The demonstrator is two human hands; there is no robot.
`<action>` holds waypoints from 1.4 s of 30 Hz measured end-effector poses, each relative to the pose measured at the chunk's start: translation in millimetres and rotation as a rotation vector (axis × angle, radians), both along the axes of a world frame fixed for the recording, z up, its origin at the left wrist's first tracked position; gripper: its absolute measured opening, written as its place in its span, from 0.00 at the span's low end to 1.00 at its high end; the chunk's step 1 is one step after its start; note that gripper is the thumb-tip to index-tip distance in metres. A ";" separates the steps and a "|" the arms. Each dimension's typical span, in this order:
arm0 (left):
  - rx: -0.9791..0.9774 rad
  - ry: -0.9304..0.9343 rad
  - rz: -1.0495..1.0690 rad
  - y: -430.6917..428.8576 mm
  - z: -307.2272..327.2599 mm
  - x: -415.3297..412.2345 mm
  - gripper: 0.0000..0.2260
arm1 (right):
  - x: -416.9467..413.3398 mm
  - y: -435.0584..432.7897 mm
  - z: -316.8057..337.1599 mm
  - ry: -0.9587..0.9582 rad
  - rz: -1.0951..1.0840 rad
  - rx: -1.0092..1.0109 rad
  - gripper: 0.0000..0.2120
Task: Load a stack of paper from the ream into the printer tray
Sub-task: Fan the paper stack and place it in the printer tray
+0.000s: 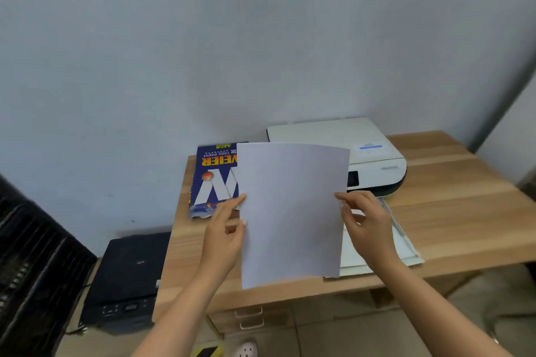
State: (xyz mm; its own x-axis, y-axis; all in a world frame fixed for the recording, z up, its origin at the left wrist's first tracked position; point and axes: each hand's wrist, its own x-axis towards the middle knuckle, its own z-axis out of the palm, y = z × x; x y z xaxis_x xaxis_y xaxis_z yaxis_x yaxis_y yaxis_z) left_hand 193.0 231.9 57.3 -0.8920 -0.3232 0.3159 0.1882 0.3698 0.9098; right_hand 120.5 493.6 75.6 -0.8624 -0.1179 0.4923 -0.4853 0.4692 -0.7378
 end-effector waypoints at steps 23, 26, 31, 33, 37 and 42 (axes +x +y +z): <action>0.026 -0.178 -0.218 138.3 -35.9 -181.4 0.27 | -148.8 149.2 -23.1 -0.288 -0.301 -0.227 0.12; 0.077 -0.237 -0.187 150.0 -43.7 -186.9 0.26 | -167.4 158.7 -38.8 -0.359 -0.289 -0.235 0.11; 0.090 -0.308 -0.093 172.0 -64.6 -176.9 0.26 | -187.1 172.9 -72.7 -0.476 -0.191 -0.198 0.11; 0.113 -0.340 -0.036 185.1 -75.7 -165.3 0.26 | -188.3 180.0 -83.5 -0.538 -0.139 -0.191 0.11; 0.182 -0.452 0.098 217.3 -91.5 -139.1 0.26 | -185.0 197.3 -107.8 -0.716 -0.024 -0.207 0.11; 0.198 -0.589 0.204 248.5 -104.7 -116.5 0.24 | -180.8 217.9 -136.1 -0.875 0.050 -0.130 0.11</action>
